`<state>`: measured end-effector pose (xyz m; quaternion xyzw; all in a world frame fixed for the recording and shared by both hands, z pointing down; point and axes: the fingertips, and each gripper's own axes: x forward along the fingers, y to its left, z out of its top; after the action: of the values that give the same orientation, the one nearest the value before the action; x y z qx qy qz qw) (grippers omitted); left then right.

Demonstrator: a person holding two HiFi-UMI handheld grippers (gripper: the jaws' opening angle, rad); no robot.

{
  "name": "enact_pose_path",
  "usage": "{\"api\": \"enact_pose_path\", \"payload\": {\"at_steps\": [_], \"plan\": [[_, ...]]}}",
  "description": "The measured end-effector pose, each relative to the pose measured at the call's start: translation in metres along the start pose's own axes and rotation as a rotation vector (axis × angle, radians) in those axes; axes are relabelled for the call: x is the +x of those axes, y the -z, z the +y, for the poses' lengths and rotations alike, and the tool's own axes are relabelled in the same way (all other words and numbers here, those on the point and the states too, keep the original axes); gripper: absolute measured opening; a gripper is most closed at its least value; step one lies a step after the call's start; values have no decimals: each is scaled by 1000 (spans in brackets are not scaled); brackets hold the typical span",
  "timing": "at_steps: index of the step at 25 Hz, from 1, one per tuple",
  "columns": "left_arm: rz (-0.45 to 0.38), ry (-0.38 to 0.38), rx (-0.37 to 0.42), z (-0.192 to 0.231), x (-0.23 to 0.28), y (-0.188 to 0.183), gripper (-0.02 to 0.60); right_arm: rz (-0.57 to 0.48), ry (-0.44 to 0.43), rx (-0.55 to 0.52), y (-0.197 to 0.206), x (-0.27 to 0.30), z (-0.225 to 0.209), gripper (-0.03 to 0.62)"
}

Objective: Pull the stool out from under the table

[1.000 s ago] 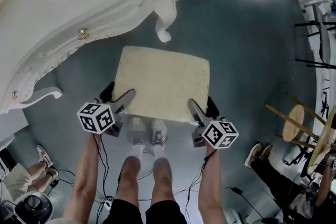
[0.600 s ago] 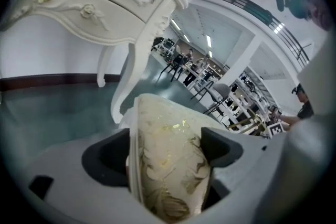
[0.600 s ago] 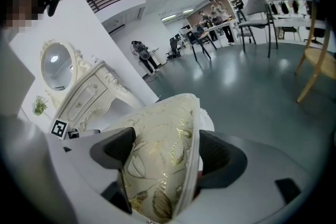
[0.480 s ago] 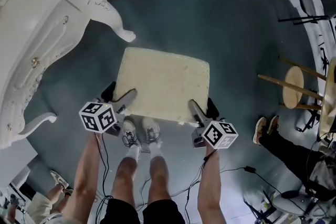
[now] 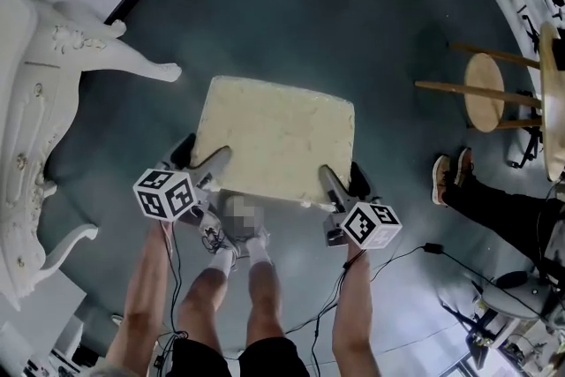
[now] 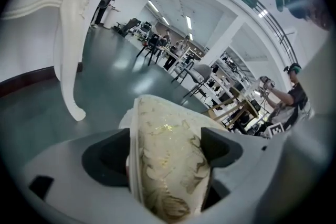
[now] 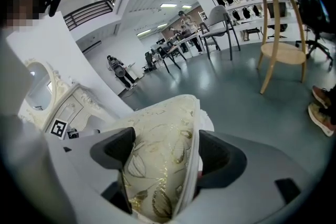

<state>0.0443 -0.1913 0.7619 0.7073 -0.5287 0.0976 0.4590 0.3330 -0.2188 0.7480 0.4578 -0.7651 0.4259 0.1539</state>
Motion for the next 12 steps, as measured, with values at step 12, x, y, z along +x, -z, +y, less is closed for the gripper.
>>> {"api": "enact_pose_path", "payload": {"at_steps": [12], "plan": [[109,37,70,-32,43,39,425,-28,65,108,42,-29,-61,405]]}}
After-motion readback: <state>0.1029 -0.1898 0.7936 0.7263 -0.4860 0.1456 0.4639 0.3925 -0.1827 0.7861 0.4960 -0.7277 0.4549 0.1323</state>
